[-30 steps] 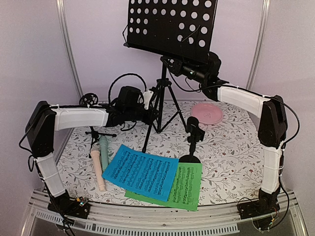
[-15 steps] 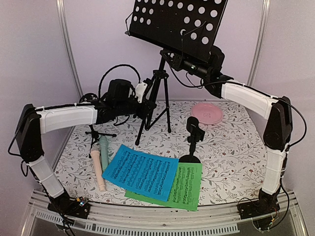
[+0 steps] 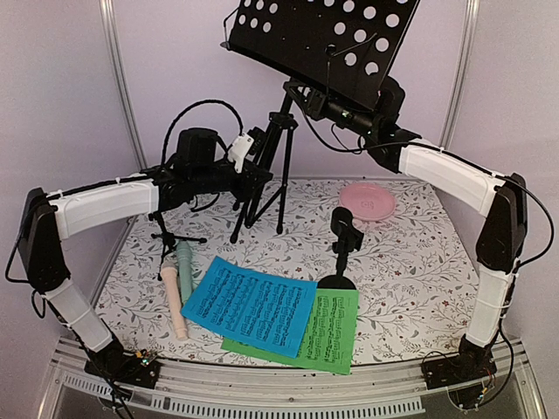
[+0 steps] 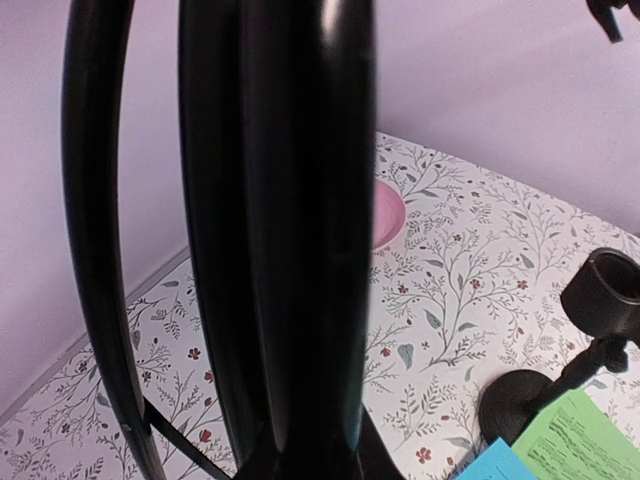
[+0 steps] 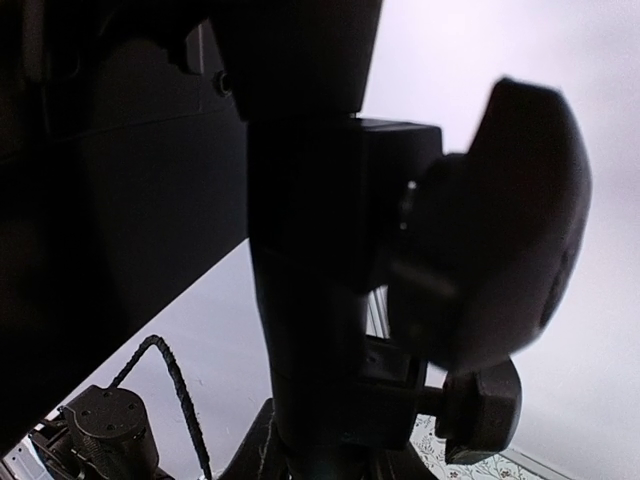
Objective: Pack up the instrument practice props
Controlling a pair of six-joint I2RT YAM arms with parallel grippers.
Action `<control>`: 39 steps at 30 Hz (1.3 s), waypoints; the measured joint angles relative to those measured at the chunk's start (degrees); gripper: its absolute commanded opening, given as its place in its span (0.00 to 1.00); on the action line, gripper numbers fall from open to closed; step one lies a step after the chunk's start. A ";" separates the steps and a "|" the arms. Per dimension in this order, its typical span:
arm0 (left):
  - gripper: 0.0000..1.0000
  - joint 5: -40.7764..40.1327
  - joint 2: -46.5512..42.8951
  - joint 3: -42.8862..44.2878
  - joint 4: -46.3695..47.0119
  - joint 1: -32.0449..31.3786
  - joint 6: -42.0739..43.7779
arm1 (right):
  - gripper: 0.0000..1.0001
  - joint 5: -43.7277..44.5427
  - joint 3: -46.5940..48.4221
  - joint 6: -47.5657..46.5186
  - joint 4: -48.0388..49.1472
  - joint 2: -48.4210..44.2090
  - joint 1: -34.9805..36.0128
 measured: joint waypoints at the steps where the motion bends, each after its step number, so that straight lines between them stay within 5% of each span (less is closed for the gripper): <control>1: 0.00 1.22 0.00 0.22 -0.63 0.66 0.57 | 0.00 0.17 -0.35 0.07 0.02 -0.13 0.22; 17: 0.07 11.26 -2.12 0.98 -4.04 3.19 5.27 | 0.00 8.72 -8.96 1.90 -2.51 -8.33 3.23; 20: 0.25 10.45 -2.12 1.09 -4.85 2.67 5.64 | 0.00 11.37 -12.50 3.48 -2.34 -10.73 3.58; 28: 0.41 8.31 -5.99 5.38 4.37 2.60 7.06 | 0.00 16.33 -18.82 7.78 -11.80 -12.48 3.65; 34: 0.64 8.33 -11.89 4.81 7.26 2.84 6.91 | 0.00 19.12 -19.34 7.85 -14.64 -12.50 3.37; 39: 0.66 9.42 -15.50 2.01 4.15 2.84 7.19 | 0.00 19.06 -17.84 6.32 -16.22 -12.22 3.74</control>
